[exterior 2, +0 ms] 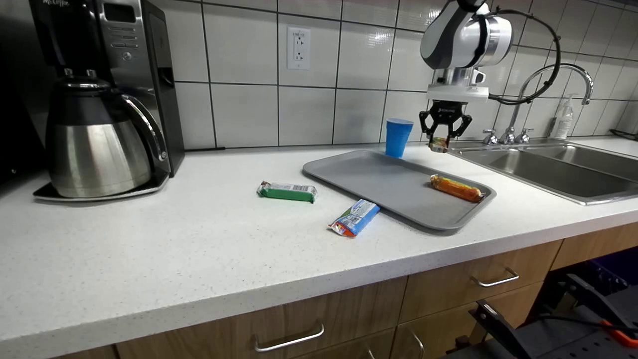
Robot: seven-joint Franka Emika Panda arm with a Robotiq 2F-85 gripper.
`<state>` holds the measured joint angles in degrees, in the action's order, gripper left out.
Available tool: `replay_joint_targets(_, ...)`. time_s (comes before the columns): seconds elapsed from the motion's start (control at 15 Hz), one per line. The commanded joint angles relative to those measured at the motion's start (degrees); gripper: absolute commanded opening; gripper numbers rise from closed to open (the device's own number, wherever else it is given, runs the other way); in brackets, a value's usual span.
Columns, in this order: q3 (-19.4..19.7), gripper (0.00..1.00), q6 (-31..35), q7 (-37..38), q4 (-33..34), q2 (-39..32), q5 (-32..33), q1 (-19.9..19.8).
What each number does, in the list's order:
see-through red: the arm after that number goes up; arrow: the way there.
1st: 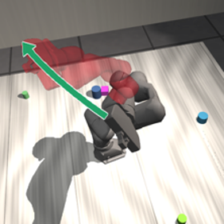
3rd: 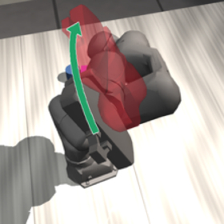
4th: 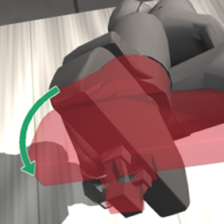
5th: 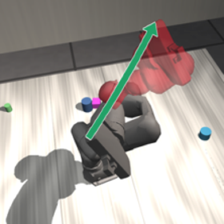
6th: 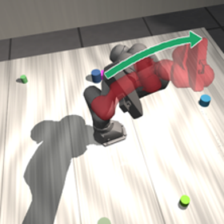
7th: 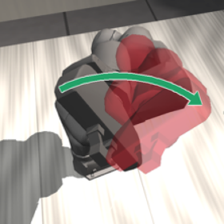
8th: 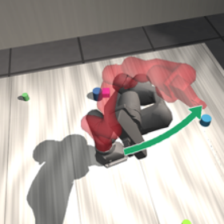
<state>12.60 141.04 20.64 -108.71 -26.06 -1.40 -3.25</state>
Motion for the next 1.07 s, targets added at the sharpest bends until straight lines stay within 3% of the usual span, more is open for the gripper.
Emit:
replay_joint_targets(0.0, -1.34, 0.18, -1.03, -1.57, -3.32, 3.47, 1.75, 0.99)
replay_joint_targets(1.0, -6.52, 0.18, 2.83, -10.32, -13.23, 8.04, 4.92, 3.64)
